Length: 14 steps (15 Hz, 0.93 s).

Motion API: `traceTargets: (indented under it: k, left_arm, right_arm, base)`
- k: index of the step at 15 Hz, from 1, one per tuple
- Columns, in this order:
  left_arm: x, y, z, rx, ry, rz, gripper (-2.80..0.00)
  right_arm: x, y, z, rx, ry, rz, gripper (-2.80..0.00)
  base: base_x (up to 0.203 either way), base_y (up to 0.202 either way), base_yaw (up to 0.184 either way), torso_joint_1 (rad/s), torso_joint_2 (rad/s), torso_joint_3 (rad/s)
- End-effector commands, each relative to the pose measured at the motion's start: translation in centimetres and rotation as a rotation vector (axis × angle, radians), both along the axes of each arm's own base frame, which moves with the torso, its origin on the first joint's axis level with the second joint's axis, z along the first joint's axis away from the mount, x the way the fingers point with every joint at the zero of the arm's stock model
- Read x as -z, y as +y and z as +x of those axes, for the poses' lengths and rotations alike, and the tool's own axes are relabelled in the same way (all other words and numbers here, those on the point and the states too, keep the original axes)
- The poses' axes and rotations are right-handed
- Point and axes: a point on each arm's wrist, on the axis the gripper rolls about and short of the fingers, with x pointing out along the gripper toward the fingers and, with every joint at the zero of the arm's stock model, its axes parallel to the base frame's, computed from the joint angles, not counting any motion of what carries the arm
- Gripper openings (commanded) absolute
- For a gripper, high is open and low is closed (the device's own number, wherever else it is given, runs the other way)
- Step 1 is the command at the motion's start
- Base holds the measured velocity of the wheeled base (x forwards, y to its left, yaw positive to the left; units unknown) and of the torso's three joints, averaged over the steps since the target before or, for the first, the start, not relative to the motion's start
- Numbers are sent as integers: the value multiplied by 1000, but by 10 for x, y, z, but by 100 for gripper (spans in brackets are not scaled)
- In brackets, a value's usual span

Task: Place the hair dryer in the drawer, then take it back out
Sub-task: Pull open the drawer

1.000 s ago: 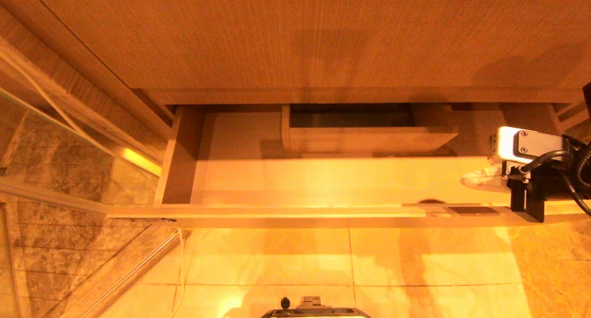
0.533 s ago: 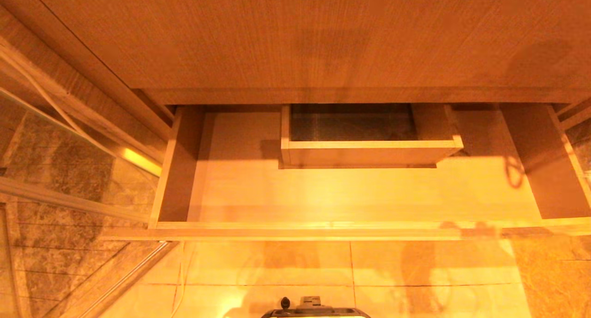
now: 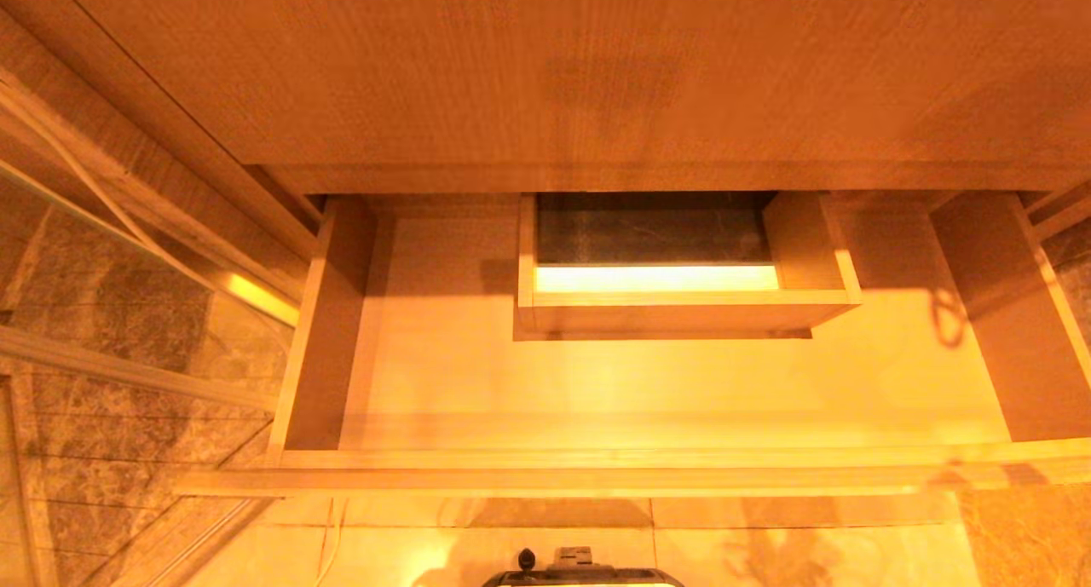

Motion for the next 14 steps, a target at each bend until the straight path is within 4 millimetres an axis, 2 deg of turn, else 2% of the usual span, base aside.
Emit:
traceTargets:
  k: [1,3,6,14]
  left_arm:
    - [0,0,0,0,1,0,-280]
    - [0,0,0,0,1,0,-280]
    - [0,0,0,0,1,0,-280]
    - [0,0,0,0,1,0,-280]
  right_arm:
    - [-1,-1,-6,1,-22,-3,-280]
    - [-1,-1,-7,2,-22,-4,-280]
    - [1,-2,-29,64,-86,-32,-280]
    - [10,0,-42,164,-111,-36,-280]
  base:
    - [0,0,0,0,0,0]
    - [0,0,0,0,0,0]
    - [0,0,0,0,0,0]
    - [0,0,0,0,0,0]
